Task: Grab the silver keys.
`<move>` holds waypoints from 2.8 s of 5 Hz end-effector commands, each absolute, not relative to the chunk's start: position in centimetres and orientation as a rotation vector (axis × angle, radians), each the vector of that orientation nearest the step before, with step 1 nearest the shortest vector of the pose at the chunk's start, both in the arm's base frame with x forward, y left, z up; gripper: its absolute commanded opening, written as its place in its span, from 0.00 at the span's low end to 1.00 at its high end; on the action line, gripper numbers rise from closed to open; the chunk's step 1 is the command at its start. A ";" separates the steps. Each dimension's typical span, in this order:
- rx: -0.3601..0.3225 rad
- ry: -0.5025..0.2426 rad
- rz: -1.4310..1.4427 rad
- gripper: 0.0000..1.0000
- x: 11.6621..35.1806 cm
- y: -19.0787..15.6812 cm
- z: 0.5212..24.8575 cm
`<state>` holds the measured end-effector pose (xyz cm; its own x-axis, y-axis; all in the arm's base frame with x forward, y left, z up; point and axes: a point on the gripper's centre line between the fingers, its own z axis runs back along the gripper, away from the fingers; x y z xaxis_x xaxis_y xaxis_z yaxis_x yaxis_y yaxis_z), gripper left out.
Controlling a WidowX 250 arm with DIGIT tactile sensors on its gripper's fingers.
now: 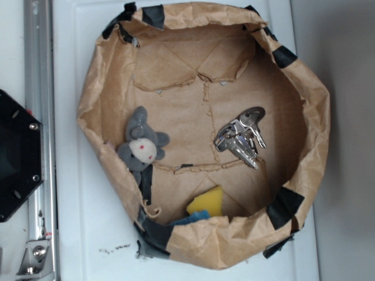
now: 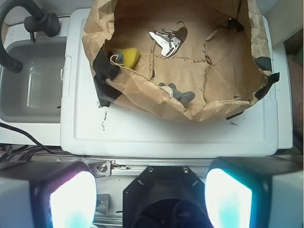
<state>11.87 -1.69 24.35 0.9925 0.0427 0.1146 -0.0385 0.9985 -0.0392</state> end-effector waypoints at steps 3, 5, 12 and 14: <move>0.012 -0.151 0.344 1.00 20.7 -1.7 22.4; -0.013 -0.229 0.290 1.00 23.5 0.2 20.3; 0.044 -0.335 0.419 1.00 28.4 2.8 12.3; 0.085 -0.358 0.408 1.00 30.8 3.8 7.5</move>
